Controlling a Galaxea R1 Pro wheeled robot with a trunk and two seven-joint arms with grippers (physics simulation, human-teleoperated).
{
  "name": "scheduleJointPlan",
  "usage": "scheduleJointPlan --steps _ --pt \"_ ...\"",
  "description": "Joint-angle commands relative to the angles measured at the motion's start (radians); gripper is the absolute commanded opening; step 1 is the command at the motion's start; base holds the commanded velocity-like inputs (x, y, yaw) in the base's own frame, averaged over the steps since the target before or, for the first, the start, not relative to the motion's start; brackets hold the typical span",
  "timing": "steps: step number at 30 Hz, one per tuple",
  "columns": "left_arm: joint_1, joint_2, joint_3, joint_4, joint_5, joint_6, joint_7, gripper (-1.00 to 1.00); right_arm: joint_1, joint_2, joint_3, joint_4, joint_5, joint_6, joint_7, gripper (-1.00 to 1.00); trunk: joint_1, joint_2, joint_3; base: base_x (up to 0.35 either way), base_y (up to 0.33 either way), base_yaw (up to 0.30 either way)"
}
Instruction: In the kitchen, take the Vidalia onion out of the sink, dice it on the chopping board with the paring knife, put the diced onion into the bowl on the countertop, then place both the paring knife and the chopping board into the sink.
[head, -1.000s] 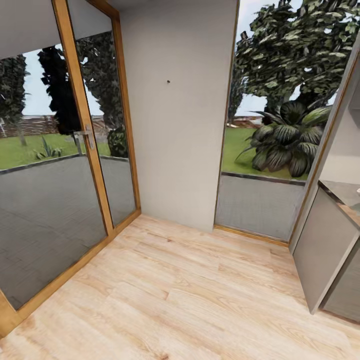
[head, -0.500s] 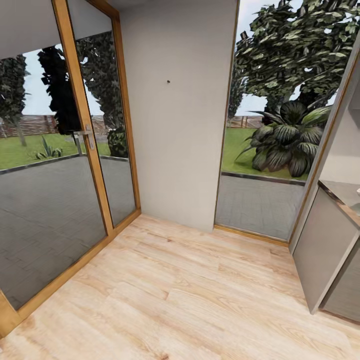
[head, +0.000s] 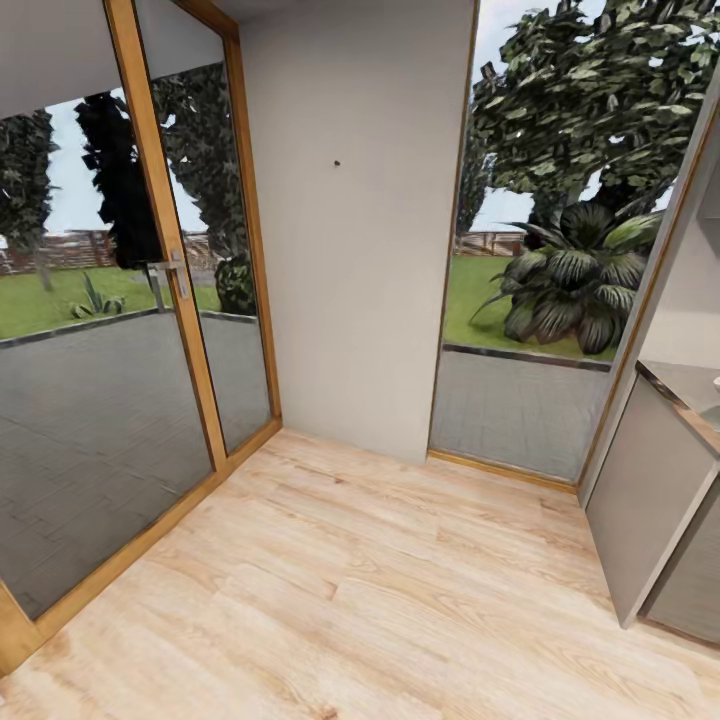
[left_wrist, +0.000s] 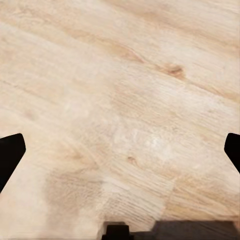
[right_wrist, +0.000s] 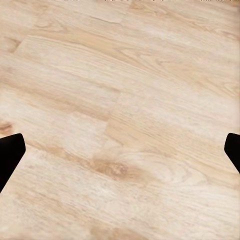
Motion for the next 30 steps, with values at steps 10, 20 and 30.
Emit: scheduleJointPlan --steps 10,20,30 --pt "0.0 0.001 0.001 0.004 0.002 -0.002 0.0 1.0 0.0 -0.001 0.0 0.001 -0.001 -0.003 -0.003 1.0 0.0 0.0 -0.001 0.0 0.0 0.0" --pt "0.0 -0.004 -0.002 0.033 0.002 -0.056 0.003 1.0 0.0 -0.002 0.003 0.004 0.0 -0.04 -0.003 1.0 0.0 0.0 -0.001 0.0 0.0 0.0" --pt "0.0 -0.008 -0.001 0.064 0.003 -0.069 0.004 1.0 0.0 -0.001 0.003 0.006 0.0 -0.049 -0.006 1.0 0.0 0.0 -0.001 0.0 0.0 0.0"
